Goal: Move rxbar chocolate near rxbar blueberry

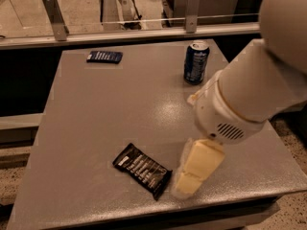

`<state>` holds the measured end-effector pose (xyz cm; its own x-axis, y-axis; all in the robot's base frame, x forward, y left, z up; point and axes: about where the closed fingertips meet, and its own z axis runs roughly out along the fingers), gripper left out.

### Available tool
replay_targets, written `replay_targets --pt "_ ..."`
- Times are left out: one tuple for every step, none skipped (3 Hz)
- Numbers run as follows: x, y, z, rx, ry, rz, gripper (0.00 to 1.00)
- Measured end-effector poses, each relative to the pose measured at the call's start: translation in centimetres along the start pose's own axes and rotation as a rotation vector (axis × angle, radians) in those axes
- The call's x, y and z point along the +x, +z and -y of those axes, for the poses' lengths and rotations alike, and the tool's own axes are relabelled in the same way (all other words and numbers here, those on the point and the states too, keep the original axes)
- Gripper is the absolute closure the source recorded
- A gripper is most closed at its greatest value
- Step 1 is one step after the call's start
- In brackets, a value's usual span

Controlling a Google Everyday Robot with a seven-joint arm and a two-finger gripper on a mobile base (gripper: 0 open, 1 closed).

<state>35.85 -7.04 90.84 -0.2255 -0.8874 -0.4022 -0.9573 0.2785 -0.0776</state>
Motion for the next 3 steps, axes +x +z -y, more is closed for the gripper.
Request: replay_targets --pt "-3.2 4.0 -2.5 -0.029 0.017 0.063 0.0" --pt "-4.8 7.2 -3.3 -0.025 0.03 0.104 0.0" --pt "-5.2 11.2 -3.1 0.007 0.04 0.124 0.02"
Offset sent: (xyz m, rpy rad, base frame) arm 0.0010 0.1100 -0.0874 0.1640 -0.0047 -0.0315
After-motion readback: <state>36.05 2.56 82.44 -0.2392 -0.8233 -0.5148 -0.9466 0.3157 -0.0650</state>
